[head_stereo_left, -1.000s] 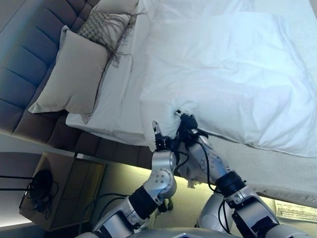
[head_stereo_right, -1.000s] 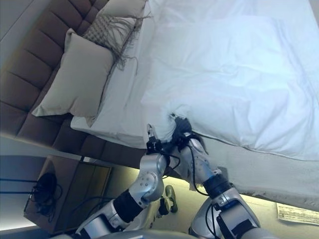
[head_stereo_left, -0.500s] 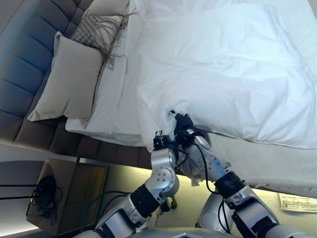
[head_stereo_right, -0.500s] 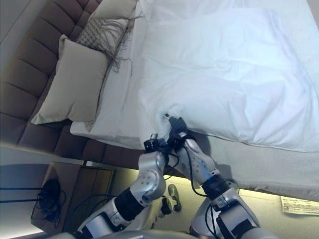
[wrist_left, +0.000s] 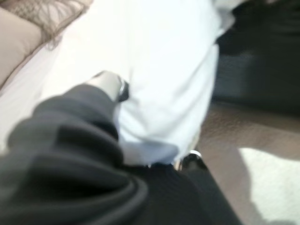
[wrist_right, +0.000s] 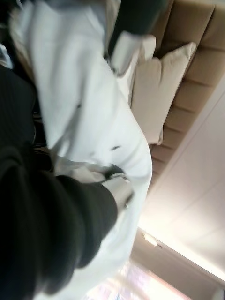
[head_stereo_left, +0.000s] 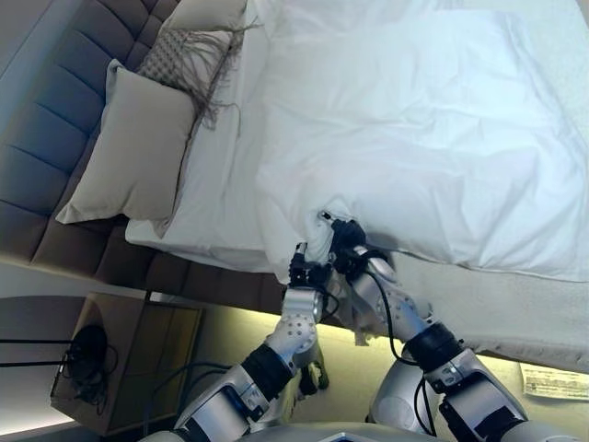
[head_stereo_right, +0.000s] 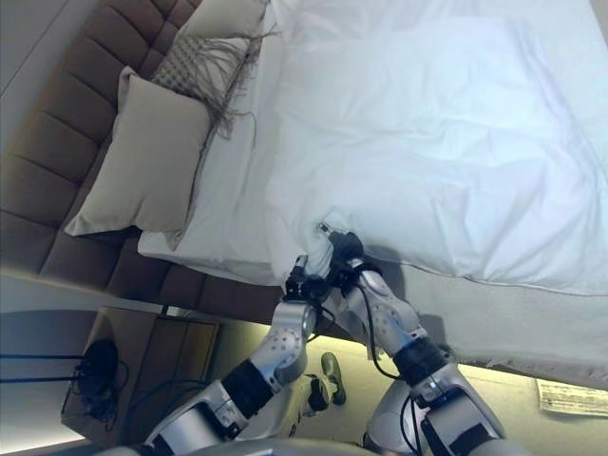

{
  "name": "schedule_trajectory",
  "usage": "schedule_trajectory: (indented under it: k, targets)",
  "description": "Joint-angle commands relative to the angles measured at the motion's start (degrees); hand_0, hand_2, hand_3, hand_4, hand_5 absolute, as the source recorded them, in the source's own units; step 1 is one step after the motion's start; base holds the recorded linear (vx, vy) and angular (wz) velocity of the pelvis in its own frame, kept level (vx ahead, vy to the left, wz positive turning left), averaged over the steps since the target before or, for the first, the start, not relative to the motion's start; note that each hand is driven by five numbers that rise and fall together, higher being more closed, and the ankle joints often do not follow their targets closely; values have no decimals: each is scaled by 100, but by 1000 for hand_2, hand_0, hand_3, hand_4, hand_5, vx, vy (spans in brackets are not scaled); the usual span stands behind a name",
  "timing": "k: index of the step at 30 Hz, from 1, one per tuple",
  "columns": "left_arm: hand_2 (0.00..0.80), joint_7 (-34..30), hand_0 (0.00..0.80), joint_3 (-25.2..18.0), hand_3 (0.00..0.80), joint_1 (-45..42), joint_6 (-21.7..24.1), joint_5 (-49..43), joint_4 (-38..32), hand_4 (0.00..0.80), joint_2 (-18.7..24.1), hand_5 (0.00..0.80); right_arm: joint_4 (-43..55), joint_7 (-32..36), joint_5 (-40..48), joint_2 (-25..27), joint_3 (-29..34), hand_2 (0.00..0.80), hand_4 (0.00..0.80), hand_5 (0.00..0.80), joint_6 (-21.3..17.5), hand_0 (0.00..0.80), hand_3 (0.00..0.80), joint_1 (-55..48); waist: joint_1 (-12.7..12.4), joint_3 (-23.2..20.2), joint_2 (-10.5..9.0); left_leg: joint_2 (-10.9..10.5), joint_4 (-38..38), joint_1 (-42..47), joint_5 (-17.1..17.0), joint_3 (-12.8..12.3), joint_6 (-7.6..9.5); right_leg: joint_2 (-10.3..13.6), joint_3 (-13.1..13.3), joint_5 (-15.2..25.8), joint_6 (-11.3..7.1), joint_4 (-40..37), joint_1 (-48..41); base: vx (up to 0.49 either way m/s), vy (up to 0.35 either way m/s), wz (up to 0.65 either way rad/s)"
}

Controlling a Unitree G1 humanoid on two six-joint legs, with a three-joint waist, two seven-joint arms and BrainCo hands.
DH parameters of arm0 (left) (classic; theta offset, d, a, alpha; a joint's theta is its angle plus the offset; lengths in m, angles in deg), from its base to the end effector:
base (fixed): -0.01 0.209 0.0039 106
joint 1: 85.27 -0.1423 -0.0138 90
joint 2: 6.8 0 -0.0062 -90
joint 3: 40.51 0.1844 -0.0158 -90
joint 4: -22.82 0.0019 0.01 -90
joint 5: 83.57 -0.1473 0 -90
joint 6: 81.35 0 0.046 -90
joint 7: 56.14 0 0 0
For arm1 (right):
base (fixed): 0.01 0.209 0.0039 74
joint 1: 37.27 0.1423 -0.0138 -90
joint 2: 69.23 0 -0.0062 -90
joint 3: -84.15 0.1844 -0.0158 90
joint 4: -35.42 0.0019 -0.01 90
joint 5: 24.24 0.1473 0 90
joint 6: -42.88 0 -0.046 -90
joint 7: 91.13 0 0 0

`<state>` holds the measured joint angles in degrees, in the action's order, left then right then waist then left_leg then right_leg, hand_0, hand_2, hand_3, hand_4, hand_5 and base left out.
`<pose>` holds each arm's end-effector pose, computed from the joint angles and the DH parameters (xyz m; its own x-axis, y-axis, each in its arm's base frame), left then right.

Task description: Make the bed neatly

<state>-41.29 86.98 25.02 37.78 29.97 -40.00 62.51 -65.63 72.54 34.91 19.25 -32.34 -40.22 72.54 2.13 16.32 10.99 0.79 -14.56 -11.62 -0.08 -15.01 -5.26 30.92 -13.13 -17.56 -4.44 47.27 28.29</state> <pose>0.2340 0.0167 0.0214 0.8406 -0.2139 -0.4977 -0.5153 -0.0324 -0.8564 0.2566 -0.0942 0.0594 0.9164 0.3034 -0.2611 -0.1139 0.8230 0.5565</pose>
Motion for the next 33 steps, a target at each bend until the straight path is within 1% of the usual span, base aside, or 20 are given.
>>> schedule_trajectory:
  k: [1, 3, 6, 11, 12, 13, 21, 25, 29, 31, 33]
  targets:
    - [800, -862, 800, -267, 800, -169, -613, -54, 86, 800, -969, 800, 660, 489, 144, -603, 76, 0, 0, 0, -137, 0, 0, 291, -223, -172, -279, 134, -851, -493, 126, 387, 242, 232, -64, 2435, -630, -2496, -923, -16, -95, 6]
    - [800, -1049, 800, -459, 800, -274, -800, -54, 285, 800, -1046, 800, 668, 552, 197, -631, 119, 0, 0, 0, -197, 0, 0, 148, -266, -189, -323, 137, -812, -458, 104, 411, 256, 221, -110, 2416, -619, -2489, -986, 9, -64, 3]
    - [800, -1135, 800, -691, 800, -367, -924, -54, 390, 800, -1090, 800, 670, 599, 303, -659, 196, 0, 0, 0, -211, 0, 0, 4, -302, -228, -368, 137, -781, -368, 93, 427, 272, 216, -183, 2388, -597, -2475, -1104, 51, -34, 3]
    - [800, -1210, 800, -903, 800, -472, -1187, -54, 512, 800, -1109, 800, 659, 786, 289, -685, 283, 0, 0, 0, -99, 0, 0, -242, -327, -335, -390, 139, -660, -191, 30, 370, 287, 248, -326, 2339, -577, -2428, -1301, 54, 7, 12]
    - [800, -1202, 800, -918, 800, -486, -1198, -54, 502, 800, -1103, 800, 665, 795, 279, -685, 286, 0, 0, 0, -78, 0, 0, -274, -317, -340, -394, 123, -601, -212, -106, 323, 345, 257, -393, 2461, -499, -2498, -1296, -33, 17, 9]
    - [800, -1179, 800, -924, 800, -500, -1188, -54, 495, 800, -1096, 800, 668, 806, 284, -685, 288, 0, 0, 0, -66, 0, 0, -310, -322, -353, -398, 112, -579, -183, -105, 330, 349, 251, -414, 2458, -495, -2514, -1335, -34, 8, 4]
    - [800, -1022, 800, -1182, 800, -607, -1104, -54, 606, 800, -931, 800, 656, 899, 386, -646, 245, 0, 0, 0, 99, 0, 0, -613, -321, -518, -433, 111, -347, 105, -134, 315, 359, 168, -516, 2447, -521, -2718, -1638, 24, -10, -1]
    - [800, -1059, 800, -1318, 800, -603, -1136, -54, 698, 800, -922, 800, 655, 918, 342, -611, 225, 0, 0, 0, 128, 0, 0, -729, -295, -576, -410, 106, -328, 209, -128, 314, 351, 181, -534, 2407, -521, -2704, -1740, 67, 16, -5]
    - [800, -1091, 800, -1391, 800, -703, -1259, -54, 748, 800, -956, 800, 683, 607, 64, -514, 254, 0, 0, 0, 52, 0, 0, -903, -249, -611, -339, 93, -268, 302, -168, 300, 330, 192, -506, 2352, -521, -2613, -1751, 53, 33, -2]
    - [800, -1152, 800, -1368, 800, -789, -1316, -54, 712, 800, -981, 800, 713, 480, -61, -457, 286, 0, 0, 0, -115, 0, 0, -989, -210, -587, -298, 99, -239, 276, -195, 275, 323, 165, -465, 2330, -510, -2596, -1686, -30, 5, -2]
    - [800, -1232, 800, -1335, 800, -834, -1336, -54, 660, 800, -986, 800, 756, 332, -110, -390, 351, 0, 0, 0, -364, 0, 0, -1038, -178, -518, -270, 107, -247, 173, -212, 261, 316, 131, -385, 2336, -496, -2578, -1539, -142, -5, -3]
